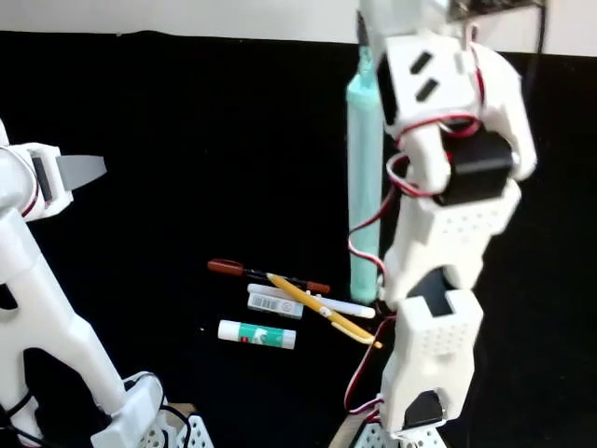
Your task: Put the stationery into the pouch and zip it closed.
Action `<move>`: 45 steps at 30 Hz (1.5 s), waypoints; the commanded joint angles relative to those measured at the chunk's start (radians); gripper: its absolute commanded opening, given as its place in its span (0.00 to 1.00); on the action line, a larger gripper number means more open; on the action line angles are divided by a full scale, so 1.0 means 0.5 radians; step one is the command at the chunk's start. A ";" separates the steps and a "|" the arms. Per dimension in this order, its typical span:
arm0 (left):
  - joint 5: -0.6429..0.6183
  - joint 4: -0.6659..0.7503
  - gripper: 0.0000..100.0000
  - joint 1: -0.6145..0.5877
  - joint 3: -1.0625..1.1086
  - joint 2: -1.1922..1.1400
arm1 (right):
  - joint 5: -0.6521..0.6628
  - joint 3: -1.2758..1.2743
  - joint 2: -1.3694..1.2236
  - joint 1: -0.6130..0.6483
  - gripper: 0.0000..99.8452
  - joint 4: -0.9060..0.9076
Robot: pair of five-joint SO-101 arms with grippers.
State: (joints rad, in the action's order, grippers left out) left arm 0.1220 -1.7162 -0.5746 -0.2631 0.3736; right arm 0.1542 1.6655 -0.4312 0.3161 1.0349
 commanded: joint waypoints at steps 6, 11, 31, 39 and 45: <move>0.003 0.037 0.38 -0.014 0.005 0.038 | 0.018 0.087 -0.146 -0.072 0.01 0.005; 0.003 0.028 0.38 -0.014 0.008 0.032 | 0.018 0.087 -0.207 -0.127 0.01 0.057; 0.003 0.040 0.38 0.213 0.173 0.032 | -0.184 0.087 0.124 0.118 0.01 0.548; -0.147 0.003 0.38 0.272 0.069 0.087 | -0.184 0.087 0.198 0.275 0.01 0.603; -0.448 -0.071 0.38 0.523 -0.204 0.198 | -0.187 0.091 0.201 0.275 0.01 0.588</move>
State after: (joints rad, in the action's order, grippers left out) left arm -0.0253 -1.7392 -0.3782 -0.2923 0.4319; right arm 0.0713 1.6655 -0.3805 0.4480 1.3341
